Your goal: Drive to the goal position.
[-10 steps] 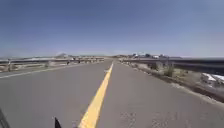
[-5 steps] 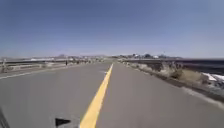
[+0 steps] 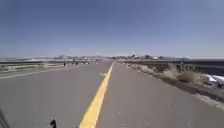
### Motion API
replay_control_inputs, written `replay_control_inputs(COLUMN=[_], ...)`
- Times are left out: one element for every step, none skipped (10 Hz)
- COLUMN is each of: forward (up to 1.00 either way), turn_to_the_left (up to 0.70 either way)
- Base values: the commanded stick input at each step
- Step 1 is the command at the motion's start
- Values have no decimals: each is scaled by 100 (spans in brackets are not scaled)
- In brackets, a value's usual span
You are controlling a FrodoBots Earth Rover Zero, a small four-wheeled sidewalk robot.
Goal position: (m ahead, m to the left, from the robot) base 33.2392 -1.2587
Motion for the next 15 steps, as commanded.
replay_control_inputs(forward=[85, 85, 85, 85, 85, 85, 85, 85, 85, 85, 85, 85, 85, 85, 85], turn_to_the_left=[0, 0, 0, 0, 0, 0, 0, 0, 0, 0, 0, 0, 0, 0, 0])
